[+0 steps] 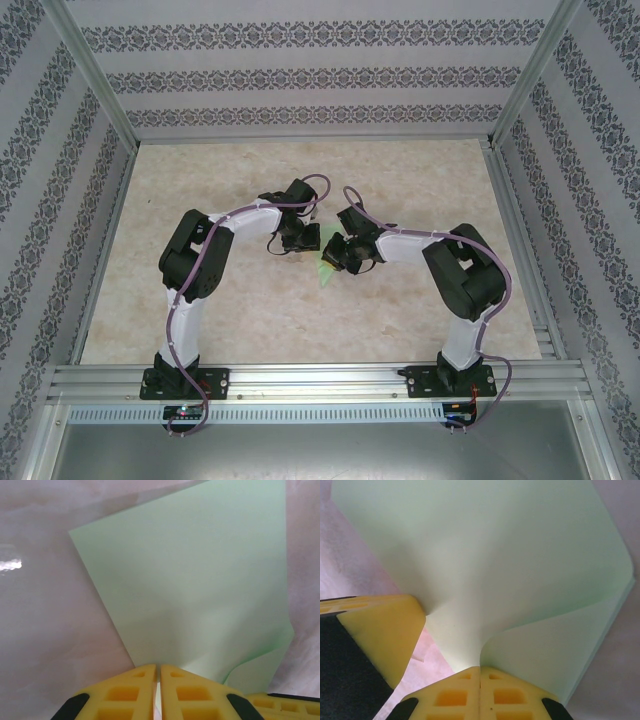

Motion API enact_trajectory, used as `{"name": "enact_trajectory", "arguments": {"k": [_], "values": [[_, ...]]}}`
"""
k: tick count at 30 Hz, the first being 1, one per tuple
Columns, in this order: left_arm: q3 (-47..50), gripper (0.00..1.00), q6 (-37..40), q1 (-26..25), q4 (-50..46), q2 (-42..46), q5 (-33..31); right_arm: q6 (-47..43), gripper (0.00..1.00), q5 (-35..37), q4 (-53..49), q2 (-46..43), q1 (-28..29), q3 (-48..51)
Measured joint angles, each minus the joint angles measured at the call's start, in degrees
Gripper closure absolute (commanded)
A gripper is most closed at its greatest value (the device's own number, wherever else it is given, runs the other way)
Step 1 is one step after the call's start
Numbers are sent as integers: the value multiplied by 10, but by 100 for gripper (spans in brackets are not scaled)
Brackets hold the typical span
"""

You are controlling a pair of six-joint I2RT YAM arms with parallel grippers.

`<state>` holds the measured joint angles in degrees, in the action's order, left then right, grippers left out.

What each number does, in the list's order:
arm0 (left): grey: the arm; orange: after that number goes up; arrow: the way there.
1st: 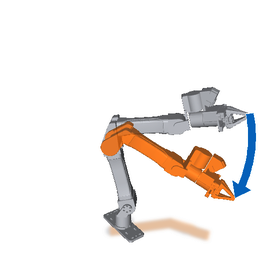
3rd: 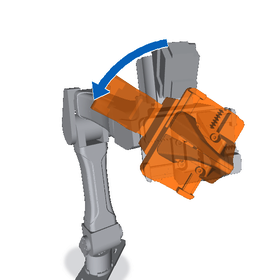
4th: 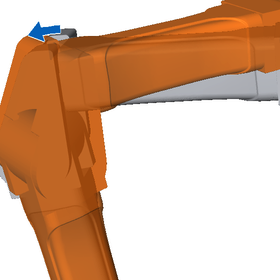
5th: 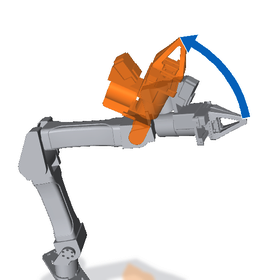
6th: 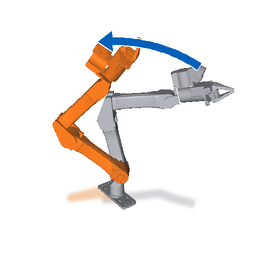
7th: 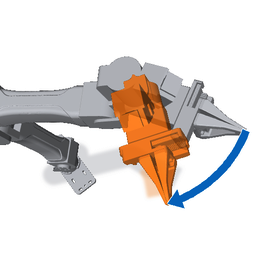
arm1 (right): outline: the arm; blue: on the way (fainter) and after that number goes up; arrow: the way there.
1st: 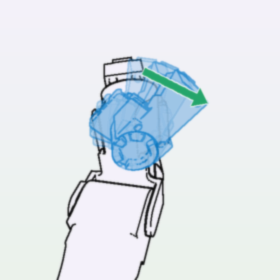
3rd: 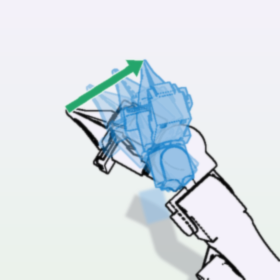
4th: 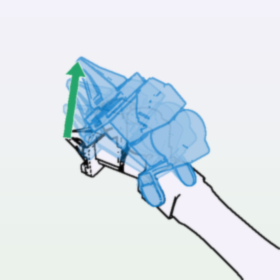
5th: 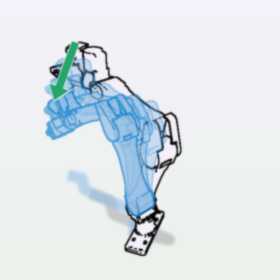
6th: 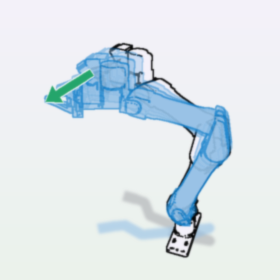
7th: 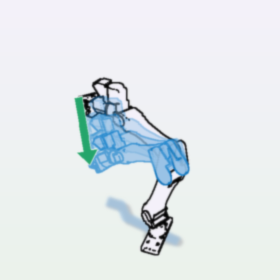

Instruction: Fold a paper plane with a square sheet of paper (pick it up from the middle)

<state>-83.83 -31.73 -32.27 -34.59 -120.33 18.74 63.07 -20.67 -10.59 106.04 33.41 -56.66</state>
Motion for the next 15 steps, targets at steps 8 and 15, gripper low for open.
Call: {"name": "enact_trajectory", "arguments": {"k": [8, 15], "values": [[0, 88, 0, 0, 0, 0, 1, -2, 95, 0, 1, 5, 1, -7], [0, 88, 0, 0, 0, 0, 2, -2, 95, 0, 1, 9, 3, -7]]}}
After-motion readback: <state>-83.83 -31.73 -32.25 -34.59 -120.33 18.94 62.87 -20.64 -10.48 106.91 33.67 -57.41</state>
